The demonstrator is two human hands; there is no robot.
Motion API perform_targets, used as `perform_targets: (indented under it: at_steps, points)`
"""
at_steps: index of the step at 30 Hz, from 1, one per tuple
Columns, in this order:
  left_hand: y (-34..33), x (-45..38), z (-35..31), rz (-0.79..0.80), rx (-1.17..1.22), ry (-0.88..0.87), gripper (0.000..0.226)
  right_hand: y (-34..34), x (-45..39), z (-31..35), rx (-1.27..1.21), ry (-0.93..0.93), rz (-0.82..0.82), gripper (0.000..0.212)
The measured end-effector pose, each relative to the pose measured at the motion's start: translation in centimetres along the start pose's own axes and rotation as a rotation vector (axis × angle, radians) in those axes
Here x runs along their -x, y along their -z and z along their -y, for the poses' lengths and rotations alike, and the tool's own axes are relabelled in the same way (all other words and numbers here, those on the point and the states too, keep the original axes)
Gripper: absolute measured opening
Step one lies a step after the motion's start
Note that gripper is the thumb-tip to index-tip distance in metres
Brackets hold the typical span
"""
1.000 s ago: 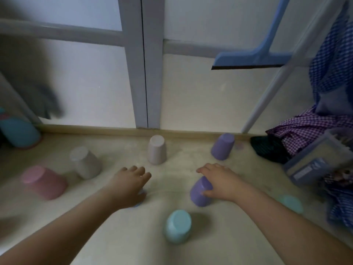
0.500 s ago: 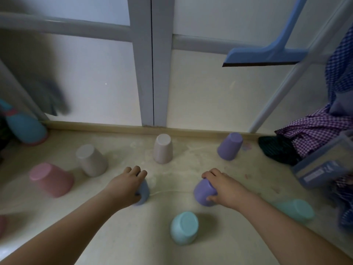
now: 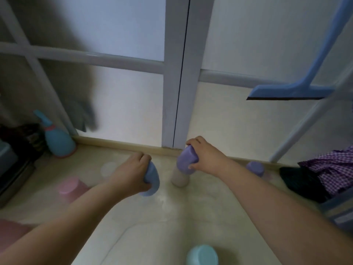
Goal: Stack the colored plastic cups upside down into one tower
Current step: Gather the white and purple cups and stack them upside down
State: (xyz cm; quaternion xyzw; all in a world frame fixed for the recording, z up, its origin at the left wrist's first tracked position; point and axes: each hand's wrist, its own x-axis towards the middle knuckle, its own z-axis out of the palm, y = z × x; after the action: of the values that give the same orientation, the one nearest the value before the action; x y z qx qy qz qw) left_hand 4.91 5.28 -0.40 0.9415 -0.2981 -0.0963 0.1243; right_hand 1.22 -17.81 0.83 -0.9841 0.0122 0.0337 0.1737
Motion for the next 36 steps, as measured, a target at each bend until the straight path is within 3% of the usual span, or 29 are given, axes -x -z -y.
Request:
perform_targets:
  at_steps: [9,18,23,30,36]
  points:
    - [1.1,-2.8,2.1,-0.104,0.162,-0.042,0.087,-4.9,-4.0,-0.8,-0.025,-0.075,0.15,0.074]
    - [2.7,-7.9,-0.6,-0.116,0.151,-0.208,0.092,-3.7,-3.5,-2.0,-0.035,-0.056,0.1,0.098]
    - [4.5,-10.6,-5.1,-0.061,0.096,-0.33,0.091,-1.0,-1.2,-4.2,-0.022,-0.09,-0.029,0.095]
    - [-0.3,-12.0,-7.7,0.151,0.025,-0.317,0.087,-0.7,2.7,-5.6,-0.043,-0.138,-0.026,0.092]
    - [-1.5,-11.2,-7.4,0.116,-0.001,-0.31,0.083,-0.8,4.7,-6.2,-0.031,-0.189,0.001,0.089]
